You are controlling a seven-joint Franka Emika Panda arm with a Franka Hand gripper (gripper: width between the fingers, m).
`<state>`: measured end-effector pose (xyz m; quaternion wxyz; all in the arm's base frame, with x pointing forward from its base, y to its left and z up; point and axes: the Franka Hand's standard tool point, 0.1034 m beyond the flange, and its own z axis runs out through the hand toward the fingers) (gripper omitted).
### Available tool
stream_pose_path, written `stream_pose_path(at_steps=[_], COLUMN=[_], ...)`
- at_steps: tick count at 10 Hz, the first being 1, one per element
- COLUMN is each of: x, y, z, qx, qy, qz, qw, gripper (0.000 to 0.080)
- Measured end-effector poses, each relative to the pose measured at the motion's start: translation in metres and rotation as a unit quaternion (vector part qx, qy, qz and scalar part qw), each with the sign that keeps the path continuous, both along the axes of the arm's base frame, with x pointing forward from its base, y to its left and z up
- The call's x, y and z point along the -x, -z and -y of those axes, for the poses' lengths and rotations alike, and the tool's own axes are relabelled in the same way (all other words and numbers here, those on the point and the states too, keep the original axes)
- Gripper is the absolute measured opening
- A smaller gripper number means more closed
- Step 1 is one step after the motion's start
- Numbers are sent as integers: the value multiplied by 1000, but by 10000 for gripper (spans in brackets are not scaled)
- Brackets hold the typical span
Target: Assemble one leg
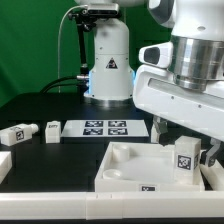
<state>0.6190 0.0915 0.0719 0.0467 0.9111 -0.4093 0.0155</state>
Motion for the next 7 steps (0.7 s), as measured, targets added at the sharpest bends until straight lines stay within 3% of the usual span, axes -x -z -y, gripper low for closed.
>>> stream_pose_path(at_steps=[7], x=[0], y=[0], z=[0], qx=[0], qy=[0], qz=[0], qw=[1000], gripper=[649])
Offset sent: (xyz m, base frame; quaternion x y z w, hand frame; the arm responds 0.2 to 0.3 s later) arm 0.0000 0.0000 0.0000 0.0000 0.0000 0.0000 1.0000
